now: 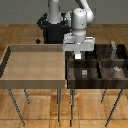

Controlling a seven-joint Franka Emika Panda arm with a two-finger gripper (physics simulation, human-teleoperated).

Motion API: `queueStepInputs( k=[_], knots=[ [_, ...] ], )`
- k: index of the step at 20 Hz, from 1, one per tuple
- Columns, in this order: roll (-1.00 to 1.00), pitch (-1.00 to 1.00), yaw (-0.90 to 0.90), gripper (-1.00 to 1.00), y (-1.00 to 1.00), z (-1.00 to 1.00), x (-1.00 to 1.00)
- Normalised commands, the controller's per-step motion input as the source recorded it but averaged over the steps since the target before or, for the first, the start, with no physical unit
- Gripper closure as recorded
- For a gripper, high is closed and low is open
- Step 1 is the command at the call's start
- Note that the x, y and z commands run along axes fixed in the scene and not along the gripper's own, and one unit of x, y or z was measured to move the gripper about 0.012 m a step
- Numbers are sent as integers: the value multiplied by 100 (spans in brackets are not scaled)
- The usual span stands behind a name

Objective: Place the milk carton into the appropriate compartment.

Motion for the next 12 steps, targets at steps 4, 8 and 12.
queueStepInputs(
  k=[4, 8, 12],
  knots=[
    [0, 0, 0, 100, 0, 0, 0],
    [0, 0, 0, 100, 25, 0, 0],
    [0, 0, 0, 100, 25, 0, 0]
  ],
)
